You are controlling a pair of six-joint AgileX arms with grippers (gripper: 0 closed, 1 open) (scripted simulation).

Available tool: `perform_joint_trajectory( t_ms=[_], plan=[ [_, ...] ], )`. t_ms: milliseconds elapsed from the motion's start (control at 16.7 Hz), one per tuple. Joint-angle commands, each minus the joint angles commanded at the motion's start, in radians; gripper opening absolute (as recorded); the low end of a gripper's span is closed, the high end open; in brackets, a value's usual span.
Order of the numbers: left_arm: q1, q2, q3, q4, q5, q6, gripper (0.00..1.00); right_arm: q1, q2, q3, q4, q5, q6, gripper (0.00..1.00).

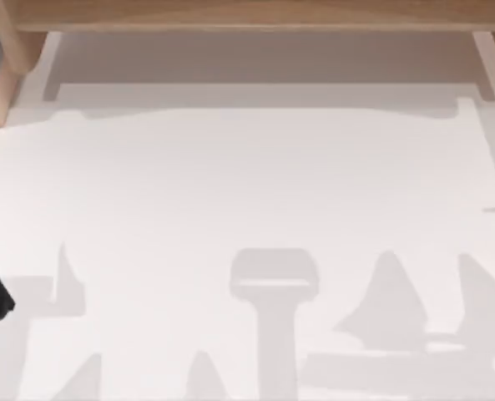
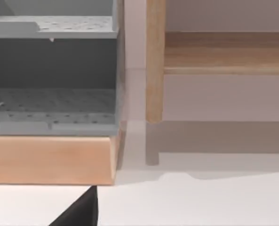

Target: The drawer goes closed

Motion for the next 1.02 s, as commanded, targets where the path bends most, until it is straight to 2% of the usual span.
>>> perform_joint_trajectory(
  t_ms=[720, 1020],
  plan=[
    [0.0, 0.0, 0.0, 0.0, 0.0, 0.0, 1.0, -0.267, 0.661, 0.03, 0.597, -0.238, -0.918, 1.0],
    [0.0, 0.0, 0.0, 0.0, 0.0, 0.0, 1.0, -0.331, 0.873, 0.07, 0.778, -0.319, -1.217, 1.0]
  ],
)
